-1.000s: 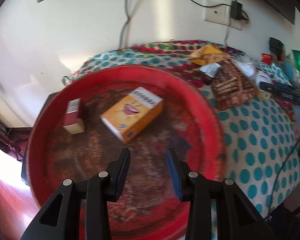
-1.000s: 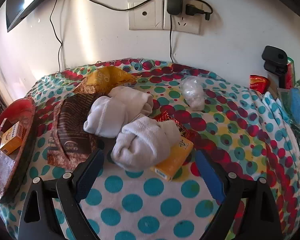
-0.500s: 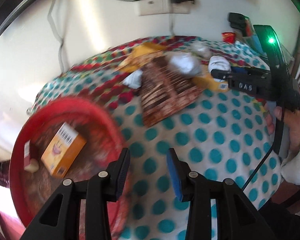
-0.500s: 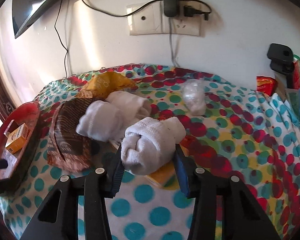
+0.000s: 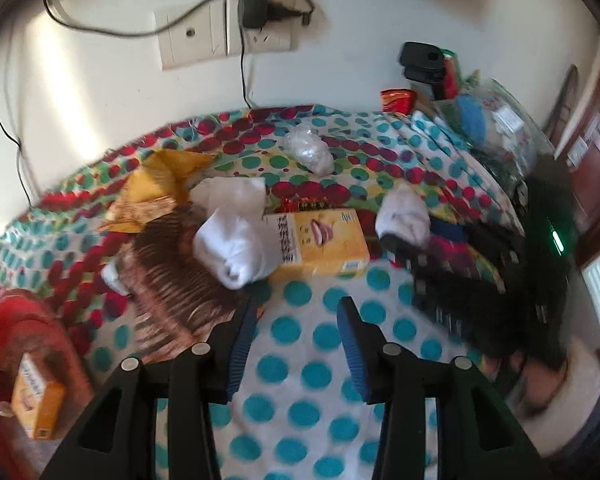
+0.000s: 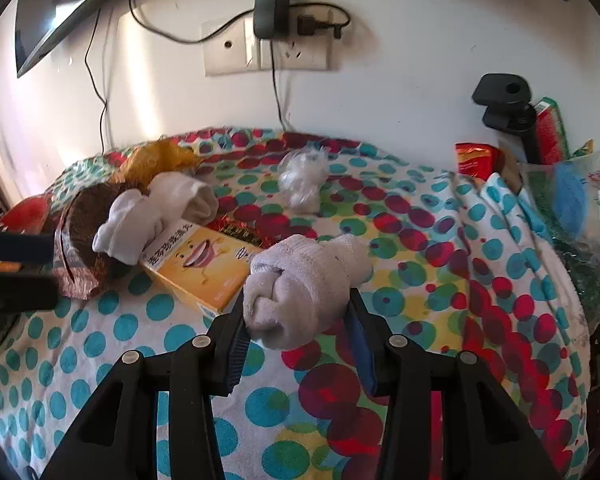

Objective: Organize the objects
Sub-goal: 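Grasp the white sock with the left gripper while the right gripper holds its sock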

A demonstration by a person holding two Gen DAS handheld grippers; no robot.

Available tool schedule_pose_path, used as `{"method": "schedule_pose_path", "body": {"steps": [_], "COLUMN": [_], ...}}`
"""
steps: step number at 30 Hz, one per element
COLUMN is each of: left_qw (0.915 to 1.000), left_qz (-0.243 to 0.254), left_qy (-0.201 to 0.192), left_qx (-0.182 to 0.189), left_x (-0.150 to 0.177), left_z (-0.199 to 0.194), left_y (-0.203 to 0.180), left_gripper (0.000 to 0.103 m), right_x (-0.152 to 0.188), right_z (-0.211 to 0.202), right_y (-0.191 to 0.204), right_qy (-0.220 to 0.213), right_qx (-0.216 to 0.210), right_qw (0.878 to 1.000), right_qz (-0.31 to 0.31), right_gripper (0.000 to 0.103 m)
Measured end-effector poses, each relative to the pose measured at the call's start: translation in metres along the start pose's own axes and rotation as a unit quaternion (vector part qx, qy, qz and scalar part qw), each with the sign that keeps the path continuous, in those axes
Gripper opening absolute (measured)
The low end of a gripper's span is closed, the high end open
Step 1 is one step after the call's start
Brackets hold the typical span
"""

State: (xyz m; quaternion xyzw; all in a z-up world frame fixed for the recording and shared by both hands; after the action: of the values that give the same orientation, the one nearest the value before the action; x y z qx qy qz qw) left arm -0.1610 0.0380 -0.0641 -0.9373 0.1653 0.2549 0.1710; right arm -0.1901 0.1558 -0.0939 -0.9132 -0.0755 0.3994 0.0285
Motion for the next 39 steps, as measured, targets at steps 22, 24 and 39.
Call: {"method": "schedule_pose_path", "body": {"steps": [22, 24, 39], "left_qw": [0.9963, 0.9956, 0.9974], "left_qz": [-0.071, -0.072, -0.030], "left_qy": [-0.021, -0.018, -0.019], "left_qx": [-0.044, -0.057, -0.062], "left_x": [-0.021, -0.024, -0.026], "left_z": [0.044, 0.045, 0.035], "left_y": [0.048, 0.050, 0.039], "left_gripper": [0.037, 0.040, 0.054], "right_x": [0.002, 0.002, 0.004], "right_z": [0.008, 0.007, 0.020], "right_y": [0.002, 0.002, 0.003], "right_qy": [0.019, 0.019, 0.056], "right_qx": [-0.049, -0.052, -0.063], "right_qw": [0.998, 0.998, 0.995], "right_qz": [0.026, 0.028, 0.044], "right_gripper": [0.043, 0.044, 0.050]}}
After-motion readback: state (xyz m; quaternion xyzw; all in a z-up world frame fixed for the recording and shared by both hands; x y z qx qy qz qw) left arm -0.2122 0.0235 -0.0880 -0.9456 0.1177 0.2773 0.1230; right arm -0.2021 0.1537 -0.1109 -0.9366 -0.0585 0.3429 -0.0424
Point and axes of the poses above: each gripper's, at about its wrist camera, not at the fingertips, and z roughly the way its jaws point, y to its left, x to its underside, the point moved 3 cm from there along z, roughly the way its jaws point, and after that the axes turned 10 degrees about x, right-handed, at the moved point
